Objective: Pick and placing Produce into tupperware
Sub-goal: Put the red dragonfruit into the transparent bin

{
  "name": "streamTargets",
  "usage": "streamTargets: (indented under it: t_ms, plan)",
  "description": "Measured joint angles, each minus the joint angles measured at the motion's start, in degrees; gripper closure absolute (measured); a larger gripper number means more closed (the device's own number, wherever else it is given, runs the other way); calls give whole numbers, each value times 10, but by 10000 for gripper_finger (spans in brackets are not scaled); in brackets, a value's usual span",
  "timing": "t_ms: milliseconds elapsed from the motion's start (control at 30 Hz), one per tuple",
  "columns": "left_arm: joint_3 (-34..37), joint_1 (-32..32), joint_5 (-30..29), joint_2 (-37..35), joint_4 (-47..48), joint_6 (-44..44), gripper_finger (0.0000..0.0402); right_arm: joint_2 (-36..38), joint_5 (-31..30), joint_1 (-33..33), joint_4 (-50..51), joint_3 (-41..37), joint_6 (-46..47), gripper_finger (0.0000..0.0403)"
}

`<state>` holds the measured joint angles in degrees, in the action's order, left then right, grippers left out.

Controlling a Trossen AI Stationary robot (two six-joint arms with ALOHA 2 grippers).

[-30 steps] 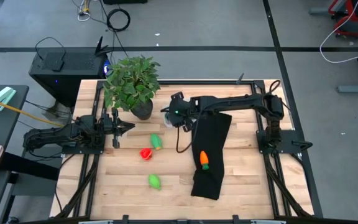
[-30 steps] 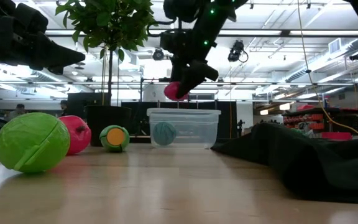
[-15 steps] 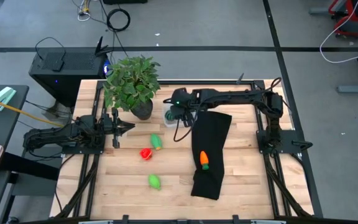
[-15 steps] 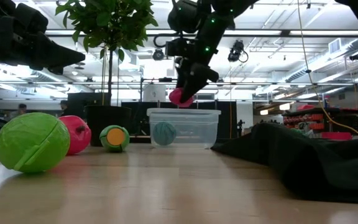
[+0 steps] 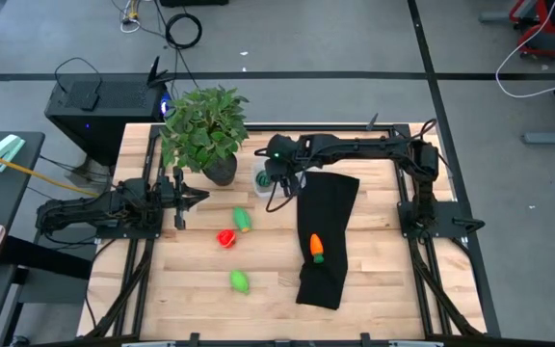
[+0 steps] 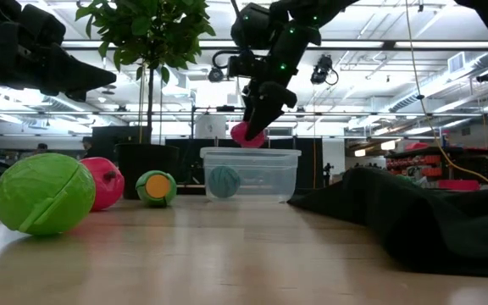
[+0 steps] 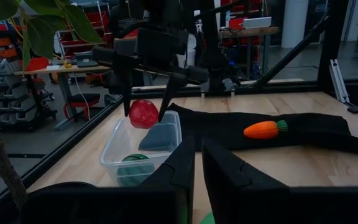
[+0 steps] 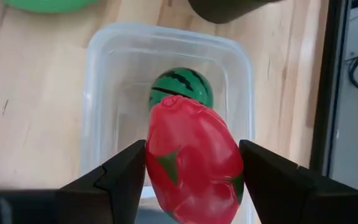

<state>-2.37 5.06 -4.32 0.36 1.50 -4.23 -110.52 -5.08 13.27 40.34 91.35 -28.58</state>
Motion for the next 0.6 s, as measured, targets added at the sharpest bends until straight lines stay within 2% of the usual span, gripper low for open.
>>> streamTargets:
  t_ms: [267,600]
  plan:
    - [0,0,0,0,0,0,371,-4,28,10,3,0,21,151]
    - [0,0,0,0,0,0,361,-9,37,13,3,-1,27,151]
